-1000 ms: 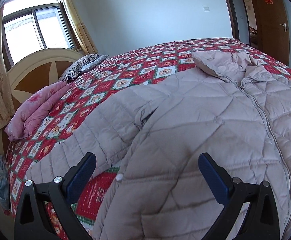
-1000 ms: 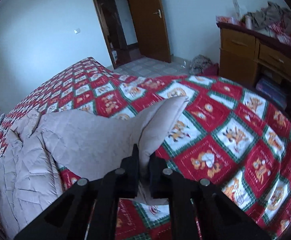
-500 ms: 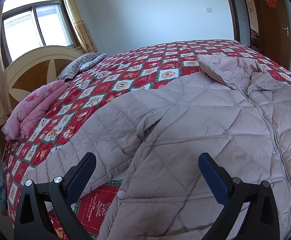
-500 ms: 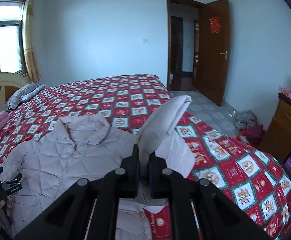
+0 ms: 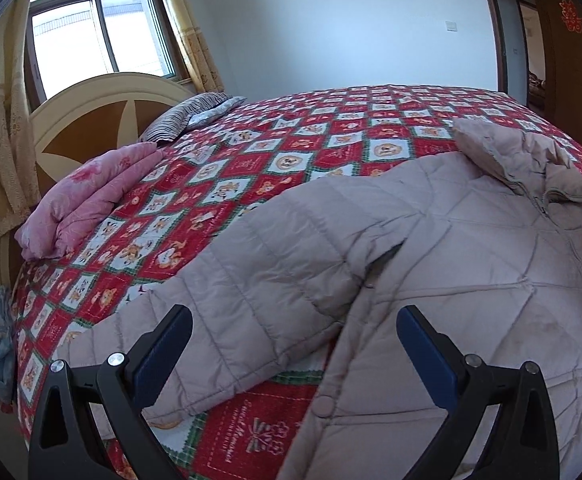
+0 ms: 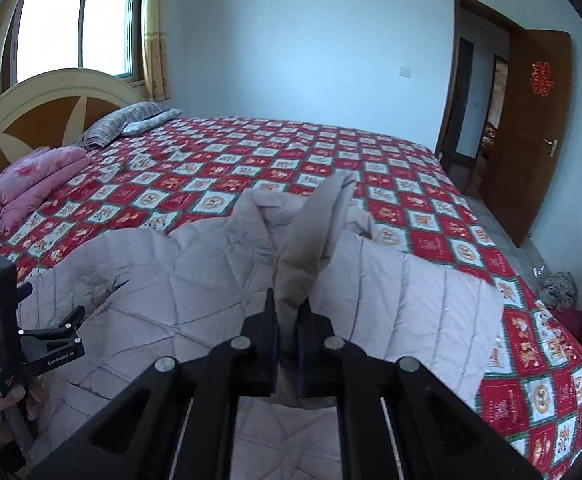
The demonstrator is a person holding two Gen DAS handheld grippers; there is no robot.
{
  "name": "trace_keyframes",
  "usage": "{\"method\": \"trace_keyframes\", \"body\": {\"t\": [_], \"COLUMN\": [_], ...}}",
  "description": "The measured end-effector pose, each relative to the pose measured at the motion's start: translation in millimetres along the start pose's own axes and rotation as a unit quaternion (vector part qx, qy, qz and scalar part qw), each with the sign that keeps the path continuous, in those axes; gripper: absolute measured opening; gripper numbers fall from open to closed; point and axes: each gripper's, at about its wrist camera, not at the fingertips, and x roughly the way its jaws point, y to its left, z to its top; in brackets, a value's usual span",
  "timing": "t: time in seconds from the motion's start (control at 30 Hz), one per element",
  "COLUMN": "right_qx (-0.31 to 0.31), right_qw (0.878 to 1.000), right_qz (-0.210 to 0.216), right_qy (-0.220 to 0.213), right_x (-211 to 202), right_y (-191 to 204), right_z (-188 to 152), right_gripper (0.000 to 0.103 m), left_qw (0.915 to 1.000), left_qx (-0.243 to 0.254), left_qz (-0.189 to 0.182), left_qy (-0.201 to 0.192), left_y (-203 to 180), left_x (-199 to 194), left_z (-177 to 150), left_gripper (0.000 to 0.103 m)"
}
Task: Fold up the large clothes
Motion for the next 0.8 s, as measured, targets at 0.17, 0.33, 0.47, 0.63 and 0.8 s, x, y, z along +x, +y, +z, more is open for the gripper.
{"method": "trace_keyframes", "body": {"t": [0.17,0.33,0.47,0.63,0.8], "right_qx": [0.001,0.008,0.008,0.031,0.015], "right_qw": [0.998,0.996,0.995,0.993,0.998], "right_qz": [0.028,0.041,0.06,0.096,0.045], "right_qy": [0.048,0.08,0.085,0.068,0.047], "right_x": [47.9,83.9,95.2,69.6,41.7], "right_y": [26.7,41.2,45.1,25.1,-2.5], "right_z": [-18.9,-40.7,-46.8,-43.1,-41.9], "right_gripper": [0.009,0.009,0.016,0.065,0.065], "left_qw": [0.9999,0.9998,0.9997,0.9998,0.9996], "left_qx": [-0.008,0.002,0.007,-0.005,0.009], "left_qz": [0.011,0.018,0.023,0.022,-0.003], "left_qy": [0.003,0.006,0.008,0.002,-0.026], "left_y": [9.3,3.7,-9.6,-22.2,-58.3], "left_x": [2.4,5.6,8.5,-0.6,-24.9], "left_z": [-0.8,-1.2,5.1,24.0,45.1], "left_gripper": [0.102,0.102,0.102,0.102,0.102]}}
